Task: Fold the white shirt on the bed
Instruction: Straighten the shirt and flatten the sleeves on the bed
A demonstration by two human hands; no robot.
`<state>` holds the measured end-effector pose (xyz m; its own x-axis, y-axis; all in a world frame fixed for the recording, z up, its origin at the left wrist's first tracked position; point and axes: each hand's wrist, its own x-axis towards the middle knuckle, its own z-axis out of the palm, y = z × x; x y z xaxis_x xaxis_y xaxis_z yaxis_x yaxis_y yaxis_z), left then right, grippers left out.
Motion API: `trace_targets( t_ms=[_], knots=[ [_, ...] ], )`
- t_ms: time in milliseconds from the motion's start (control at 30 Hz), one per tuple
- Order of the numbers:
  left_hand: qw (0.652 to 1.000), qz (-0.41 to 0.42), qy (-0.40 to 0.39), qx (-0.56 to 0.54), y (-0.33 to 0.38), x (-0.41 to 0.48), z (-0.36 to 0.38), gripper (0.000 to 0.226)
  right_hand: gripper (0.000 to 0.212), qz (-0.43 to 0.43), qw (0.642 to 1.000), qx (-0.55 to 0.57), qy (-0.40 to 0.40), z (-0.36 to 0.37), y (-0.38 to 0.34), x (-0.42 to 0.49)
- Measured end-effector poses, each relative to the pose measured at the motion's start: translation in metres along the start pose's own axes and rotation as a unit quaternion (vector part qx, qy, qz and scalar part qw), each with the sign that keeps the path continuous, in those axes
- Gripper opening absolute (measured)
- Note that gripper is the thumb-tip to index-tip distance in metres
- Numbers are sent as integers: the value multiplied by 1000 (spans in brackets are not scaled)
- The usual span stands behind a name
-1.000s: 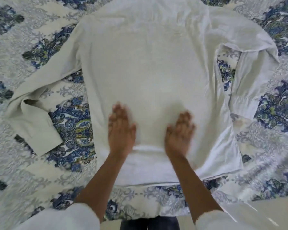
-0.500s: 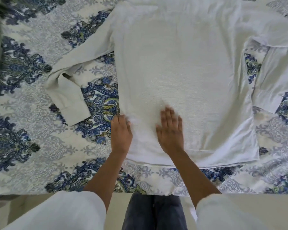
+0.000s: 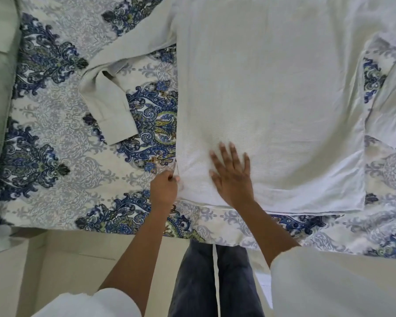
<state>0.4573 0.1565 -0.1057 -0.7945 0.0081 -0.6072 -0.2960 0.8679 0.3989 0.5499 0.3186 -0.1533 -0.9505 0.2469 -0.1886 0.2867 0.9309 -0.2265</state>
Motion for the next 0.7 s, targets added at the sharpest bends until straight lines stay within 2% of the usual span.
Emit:
trace_targets(
  t_ms=[33, 100, 167, 233, 267, 300, 367, 467, 567, 633, 700],
  knots=[
    [1000, -8, 14, 17, 4, -4, -1, 20, 53, -26, 1000, -2, -6, 1, 1, -9],
    [989, 12, 101, 109, 21, -13, 2, 24, 51, -55, 998, -11, -13, -2, 8, -19],
    [964, 117, 173, 163, 44, -16, 16, 38, 52, -13, 1000, -22, 5, -8, 22, -11],
    [932, 265, 138, 205, 56, -10, 38, 54, 55, 56, 998, -19, 29, -11, 41, -1],
    [912, 319, 109, 233, 52, -7, 49, 58, 56, 84, 996, -17, 31, -11, 51, -4],
    [906, 330, 84, 250, 41, -2, 56, 62, 56, 104, 994, -19, 31, -9, 61, -11],
    [925, 279, 58, 250, 9, -3, 53, 67, 56, 130, 991, -26, 29, -3, 80, -35],
    [939, 247, 77, 225, -35, -25, 33, 63, 58, 162, 987, -2, 8, -3, 88, -67],
    [971, 186, 125, 88, -28, -37, 27, 31, 57, 196, 979, 46, 10, -14, 74, -61],
    [984, 140, 103, 37, -18, -42, 27, 8, 56, 180, 982, 59, 11, -22, 60, -54],
    [992, 90, 84, -8, -24, -42, 27, 11, 55, 172, 983, 68, 1, -27, 54, -52]
  ],
)
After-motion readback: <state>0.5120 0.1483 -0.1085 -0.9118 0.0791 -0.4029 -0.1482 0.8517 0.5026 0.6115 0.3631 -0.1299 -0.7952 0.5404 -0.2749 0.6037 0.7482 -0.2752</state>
